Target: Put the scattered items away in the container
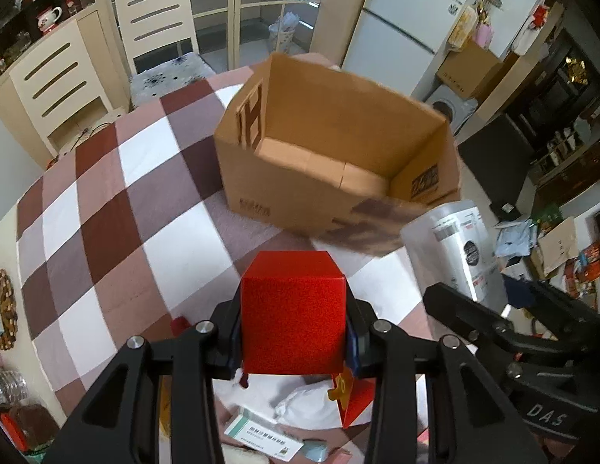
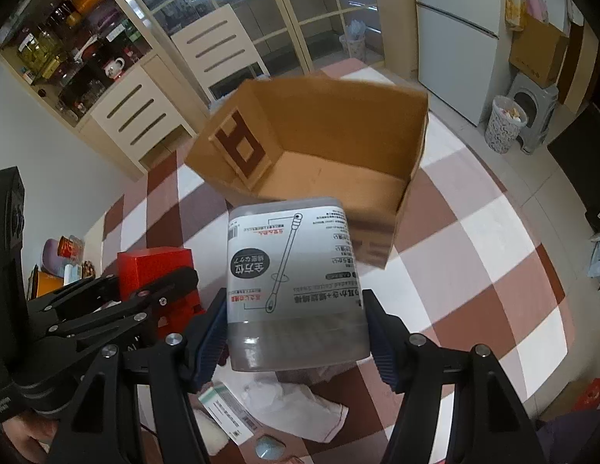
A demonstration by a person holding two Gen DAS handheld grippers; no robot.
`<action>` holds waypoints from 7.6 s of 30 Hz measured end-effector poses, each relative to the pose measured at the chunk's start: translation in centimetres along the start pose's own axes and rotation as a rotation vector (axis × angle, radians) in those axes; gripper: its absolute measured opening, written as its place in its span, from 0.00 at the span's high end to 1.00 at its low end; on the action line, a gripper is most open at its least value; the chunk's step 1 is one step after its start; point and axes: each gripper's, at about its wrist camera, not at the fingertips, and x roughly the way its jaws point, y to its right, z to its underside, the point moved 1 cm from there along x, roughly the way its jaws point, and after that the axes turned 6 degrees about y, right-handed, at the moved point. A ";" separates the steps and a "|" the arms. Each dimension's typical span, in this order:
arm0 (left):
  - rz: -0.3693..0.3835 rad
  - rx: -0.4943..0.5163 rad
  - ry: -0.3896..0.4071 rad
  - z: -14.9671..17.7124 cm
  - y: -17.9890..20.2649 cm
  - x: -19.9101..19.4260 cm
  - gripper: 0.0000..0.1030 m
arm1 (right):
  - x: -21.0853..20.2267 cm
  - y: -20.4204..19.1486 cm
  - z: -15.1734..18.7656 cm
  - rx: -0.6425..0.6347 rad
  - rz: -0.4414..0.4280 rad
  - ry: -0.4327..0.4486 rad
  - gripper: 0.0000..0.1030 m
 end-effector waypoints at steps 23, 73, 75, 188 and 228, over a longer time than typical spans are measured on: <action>0.129 -0.083 0.020 -14.9 -0.3 7.4 0.61 | 5.0 3.2 -13.0 0.119 -0.015 0.087 0.35; -0.018 0.007 -0.088 -10.7 -0.4 14.2 0.55 | 11.8 3.1 -10.7 -0.125 0.178 -0.078 0.35; -0.020 0.011 -0.086 -10.8 -0.2 14.3 0.54 | 11.6 3.2 -10.7 -0.121 0.176 -0.074 0.35; -0.143 -0.436 -0.257 27.5 -7.7 3.1 0.36 | 11.7 -4.4 16.9 -0.383 -0.001 -0.382 0.72; -0.245 -0.315 -0.085 19.7 -6.8 -5.6 0.36 | 0.7 -8.5 12.4 -0.363 -0.165 -0.225 0.81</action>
